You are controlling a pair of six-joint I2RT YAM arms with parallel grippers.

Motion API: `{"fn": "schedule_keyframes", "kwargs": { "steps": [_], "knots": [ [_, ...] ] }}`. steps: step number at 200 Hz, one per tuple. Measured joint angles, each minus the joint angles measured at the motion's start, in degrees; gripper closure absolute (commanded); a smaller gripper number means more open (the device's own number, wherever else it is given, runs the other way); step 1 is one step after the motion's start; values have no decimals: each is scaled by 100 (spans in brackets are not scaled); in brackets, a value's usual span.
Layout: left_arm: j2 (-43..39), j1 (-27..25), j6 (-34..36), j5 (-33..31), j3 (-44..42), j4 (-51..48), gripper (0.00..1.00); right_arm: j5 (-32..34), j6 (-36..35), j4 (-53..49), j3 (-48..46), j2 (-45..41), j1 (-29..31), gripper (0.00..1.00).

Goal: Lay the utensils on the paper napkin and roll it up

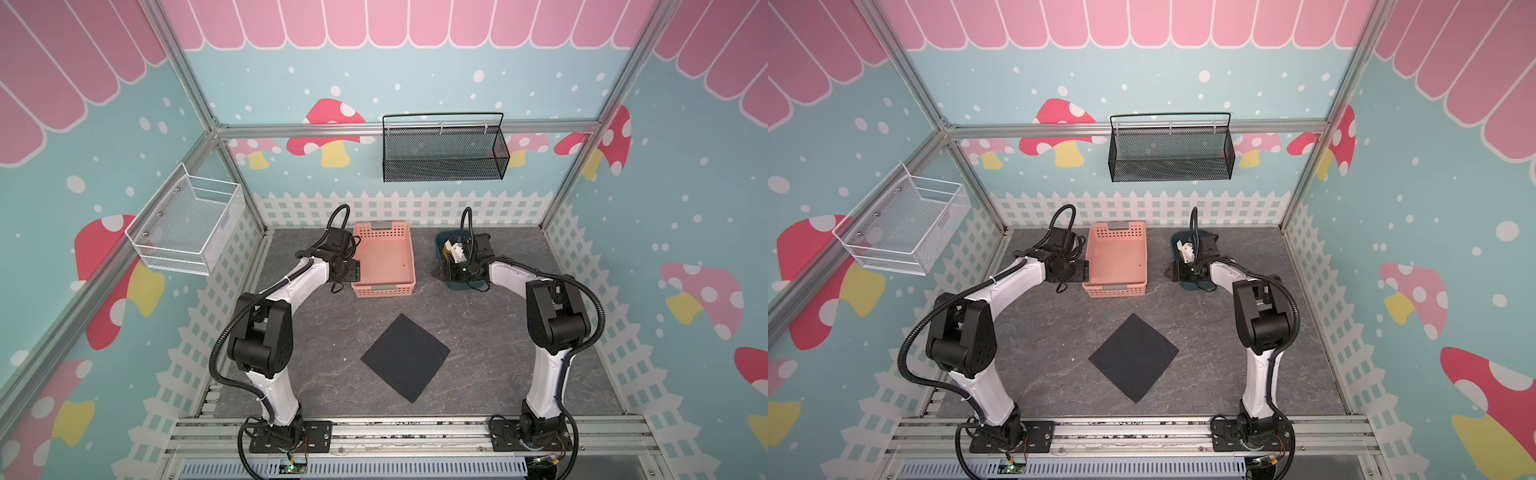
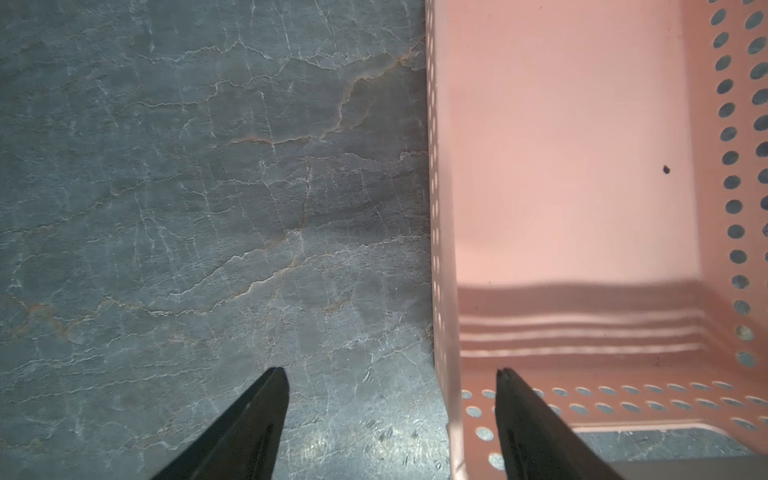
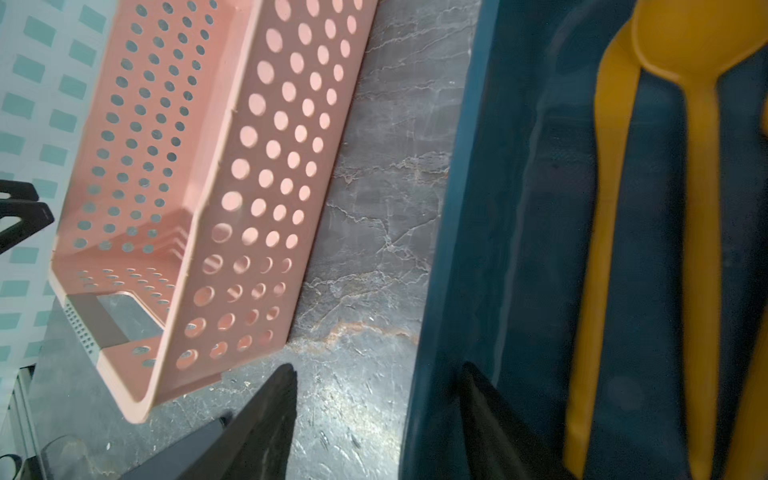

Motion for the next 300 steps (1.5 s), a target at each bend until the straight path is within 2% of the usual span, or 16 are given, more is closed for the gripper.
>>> {"fn": "schedule_keyframes", "kwargs": {
  "steps": [71,124,176,213,253,300],
  "knots": [
    [-717,-162,-61,321,-87,-129,19,-227,317,33,22,-52,59,38],
    [-1241,-267,-157,798,-518,-179,18,-262,317,-79,-192,-800,61,40],
    [-2024,98,-127,1290,-649,-260,18,-374,442,-81,-1436,-2173,138,38],
    [-2573,343,138,1357,-664,-212,18,-501,743,-46,-2450,-2841,284,38],
    [-2865,339,535,1303,-1067,28,18,-778,1097,170,-3412,-3338,717,38],
    [-2909,339,570,1327,-1657,214,18,-1119,1626,667,-4419,-3530,1244,38]
  ]
}}
